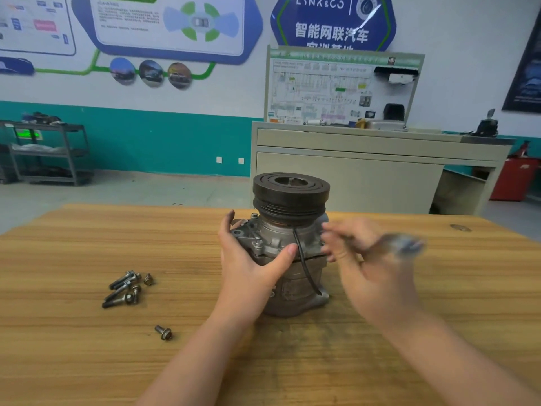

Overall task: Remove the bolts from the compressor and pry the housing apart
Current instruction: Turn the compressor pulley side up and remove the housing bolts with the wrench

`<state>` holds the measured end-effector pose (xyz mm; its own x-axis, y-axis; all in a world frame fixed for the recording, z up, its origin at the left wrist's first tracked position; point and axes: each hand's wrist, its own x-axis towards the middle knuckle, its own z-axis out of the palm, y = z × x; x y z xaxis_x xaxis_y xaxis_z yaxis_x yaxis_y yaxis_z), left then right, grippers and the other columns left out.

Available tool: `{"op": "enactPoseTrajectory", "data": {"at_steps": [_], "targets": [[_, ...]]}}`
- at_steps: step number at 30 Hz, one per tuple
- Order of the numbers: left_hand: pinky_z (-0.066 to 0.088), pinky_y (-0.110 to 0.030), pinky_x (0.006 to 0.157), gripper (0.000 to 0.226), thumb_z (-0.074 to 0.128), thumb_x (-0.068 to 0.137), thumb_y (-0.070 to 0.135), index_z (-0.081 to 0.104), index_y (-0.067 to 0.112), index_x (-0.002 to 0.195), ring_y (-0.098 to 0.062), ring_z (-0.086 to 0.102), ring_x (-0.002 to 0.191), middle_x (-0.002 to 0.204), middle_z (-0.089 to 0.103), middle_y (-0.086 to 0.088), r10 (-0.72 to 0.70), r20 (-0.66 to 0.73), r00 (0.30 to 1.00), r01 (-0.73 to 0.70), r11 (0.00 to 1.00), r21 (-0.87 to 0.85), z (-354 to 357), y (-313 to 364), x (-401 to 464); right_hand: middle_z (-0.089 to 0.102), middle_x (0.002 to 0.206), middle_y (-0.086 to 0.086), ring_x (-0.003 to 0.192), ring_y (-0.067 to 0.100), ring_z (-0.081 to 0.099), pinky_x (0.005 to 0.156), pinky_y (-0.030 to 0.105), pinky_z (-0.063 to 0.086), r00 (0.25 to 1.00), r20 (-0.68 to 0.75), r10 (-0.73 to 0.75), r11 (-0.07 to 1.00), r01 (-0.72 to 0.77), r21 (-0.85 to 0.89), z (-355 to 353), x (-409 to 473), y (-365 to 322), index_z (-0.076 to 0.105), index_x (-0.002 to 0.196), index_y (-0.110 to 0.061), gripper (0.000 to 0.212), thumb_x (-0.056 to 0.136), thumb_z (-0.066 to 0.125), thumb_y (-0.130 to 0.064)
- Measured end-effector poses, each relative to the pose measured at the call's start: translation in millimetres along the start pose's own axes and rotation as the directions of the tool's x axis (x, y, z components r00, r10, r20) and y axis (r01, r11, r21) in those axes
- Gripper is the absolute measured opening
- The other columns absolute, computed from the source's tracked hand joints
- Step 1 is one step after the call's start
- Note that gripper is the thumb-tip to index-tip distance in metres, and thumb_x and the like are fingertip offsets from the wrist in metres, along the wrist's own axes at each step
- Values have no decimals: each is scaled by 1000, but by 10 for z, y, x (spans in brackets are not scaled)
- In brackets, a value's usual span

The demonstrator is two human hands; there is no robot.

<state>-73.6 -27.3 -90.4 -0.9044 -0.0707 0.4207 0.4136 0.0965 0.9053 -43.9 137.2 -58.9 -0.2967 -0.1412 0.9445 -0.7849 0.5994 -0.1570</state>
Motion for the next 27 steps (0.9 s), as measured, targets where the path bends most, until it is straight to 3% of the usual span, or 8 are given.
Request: {"op": "enactPoseTrajectory", "data": {"at_steps": [2, 4, 7, 11, 14, 16, 19, 27], "targets": [[29, -39, 116, 112, 85, 64, 45, 6, 41, 144, -15, 41, 131, 143, 38, -4, 3, 10, 1000, -3, 1000, 3, -8, 1, 3, 67, 89, 14, 83, 23, 67, 75, 31, 56, 974, 89, -208, 965, 219, -141, 42, -94, 42, 55, 101, -14, 9, 93, 57, -14], [31, -42, 116, 111, 82, 63, 49, 6, 43, 143, -15, 42, 131, 143, 40, -3, 5, 13, 1000, -5, 1000, 3, -11, 6, -3, 68, 93, 15, 89, 18, 65, 85, 21, 51, 975, 45, -218, 961, 222, -164, 69, -174, 68, 54, 104, -14, 10, 98, 51, -21], [30, -39, 116, 109, 82, 65, 50, 6, 45, 144, -13, 39, 132, 145, 37, -1, 4, 2, 1000, -4, 1000, -3, -9, 2, -12, 70, 89, 6, 71, 18, 66, 65, 28, 54, 958, -191, 213, 937, -145, 318, 77, -195, 20, 51, 102, -30, 13, 102, 37, -31], [29, -37, 116, 105, 82, 71, 43, 6, 46, 144, -11, 37, 131, 145, 35, 2, 6, -6, 1000, -6, 1000, -8, 0, -18, -6, 65, 59, 13, 39, 22, 52, 41, 19, 37, 532, -111, 839, 361, -394, 845, 45, 69, 203, 38, 89, -15, 14, 95, 29, -7], [29, -40, 116, 103, 82, 72, 41, 7, 46, 143, -12, 38, 131, 145, 35, 1, 6, -2, 1000, -6, 1000, -10, 0, -15, 2, 59, 55, 13, 34, 15, 46, 34, 15, 32, 242, 247, 938, -102, -489, 866, 80, 239, 413, 39, 81, -10, 22, 101, 29, -9], [31, -42, 116, 104, 82, 70, 44, 8, 45, 142, -13, 39, 131, 144, 35, 1, 5, 5, 1000, -5, 1000, -5, -1, -5, -4, 59, 60, 15, 35, 14, 50, 34, 15, 36, 194, 374, 907, -242, -487, 839, 103, 233, 474, 40, 77, -10, 29, 104, 30, -15], [32, -43, 115, 103, 77, 63, 52, 9, 47, 140, -14, 39, 132, 144, 36, 2, 0, 12, 1000, 0, 1000, 10, -4, 9, -7, 66, 60, 16, 43, 17, 61, 40, 17, 46, 282, 293, 913, -158, -419, 894, 65, 212, 453, 43, 79, -10, 31, 105, 31, -23], [34, -43, 114, 102, 76, 61, 54, 10, 48, 138, -14, 40, 130, 143, 37, 1, -2, 3, 1000, 2, 1000, 29, -1, -23, 12, 67, 70, 14, 51, 22, 66, 47, 25, 53, 754, -109, 648, 606, -424, 673, -96, 218, 39, 40, 85, -16, 18, 101, 37, -23]]}}
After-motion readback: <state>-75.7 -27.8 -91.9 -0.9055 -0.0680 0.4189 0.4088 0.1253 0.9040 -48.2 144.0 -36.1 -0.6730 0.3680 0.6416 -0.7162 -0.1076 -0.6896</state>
